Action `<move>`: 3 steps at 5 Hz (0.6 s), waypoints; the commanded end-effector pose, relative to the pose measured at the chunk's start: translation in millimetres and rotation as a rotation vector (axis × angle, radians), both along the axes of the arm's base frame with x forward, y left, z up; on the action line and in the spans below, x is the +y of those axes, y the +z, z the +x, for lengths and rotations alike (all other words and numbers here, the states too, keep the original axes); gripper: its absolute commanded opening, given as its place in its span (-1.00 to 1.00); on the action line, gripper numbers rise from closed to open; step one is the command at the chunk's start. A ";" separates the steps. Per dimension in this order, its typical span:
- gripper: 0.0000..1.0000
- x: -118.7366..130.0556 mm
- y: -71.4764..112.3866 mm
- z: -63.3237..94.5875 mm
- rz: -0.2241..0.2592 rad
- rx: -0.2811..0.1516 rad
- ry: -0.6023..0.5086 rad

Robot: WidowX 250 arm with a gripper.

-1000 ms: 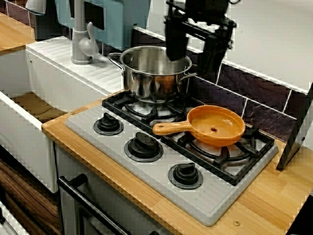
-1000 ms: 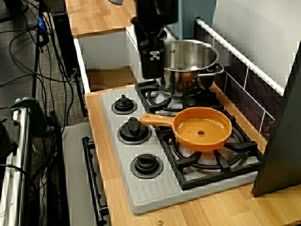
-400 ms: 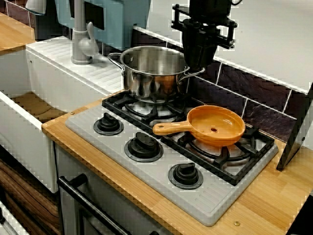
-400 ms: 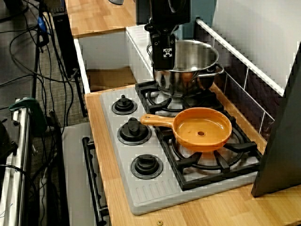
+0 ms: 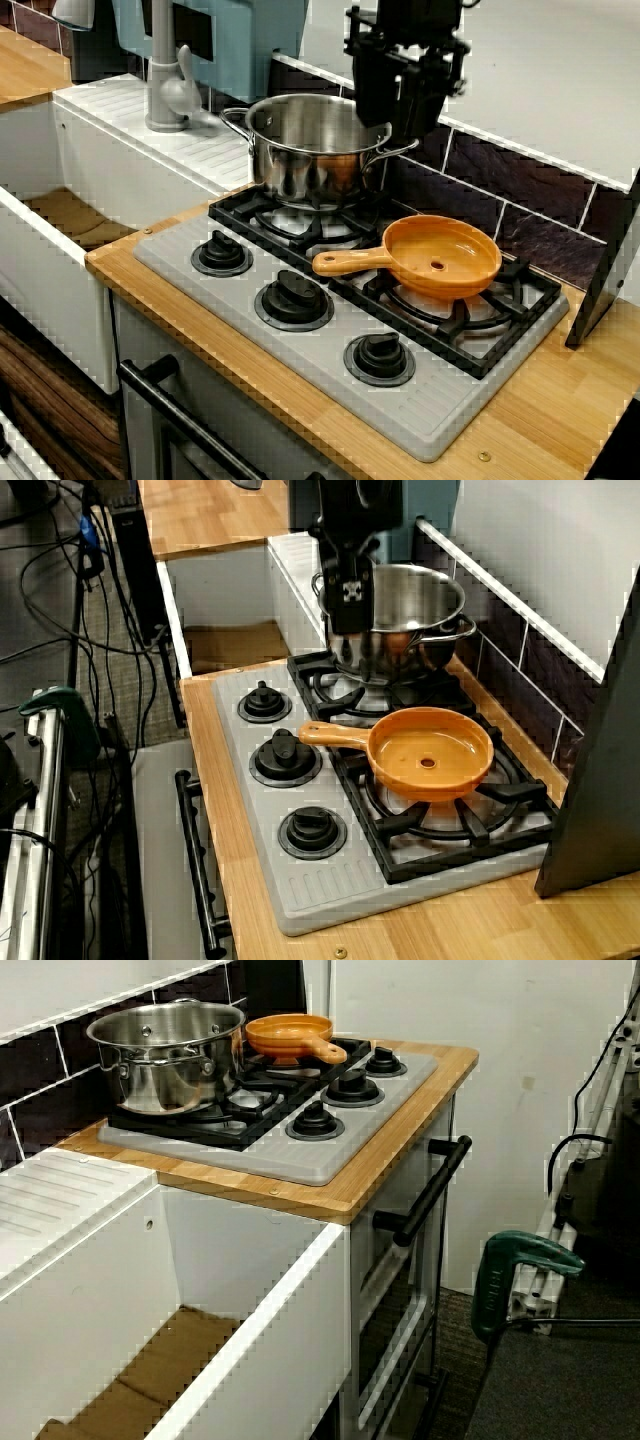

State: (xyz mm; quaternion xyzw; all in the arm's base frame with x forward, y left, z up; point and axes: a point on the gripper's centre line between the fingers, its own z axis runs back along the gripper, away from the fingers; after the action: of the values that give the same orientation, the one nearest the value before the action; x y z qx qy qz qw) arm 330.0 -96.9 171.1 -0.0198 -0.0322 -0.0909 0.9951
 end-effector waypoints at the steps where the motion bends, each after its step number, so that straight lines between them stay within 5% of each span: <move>1: 1.00 21.8 -3.3 -5.9 0.036 -0.055 0.008; 2: 1.00 25.4 19.7 -26.1 0.023 -0.106 0.011; 3: 1.00 24.4 23.7 -34.4 0.008 -0.115 -0.005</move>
State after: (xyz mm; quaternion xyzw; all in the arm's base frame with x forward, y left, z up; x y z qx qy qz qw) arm 297.9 -71.7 174.1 -0.0024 -0.0562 -0.0928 0.9941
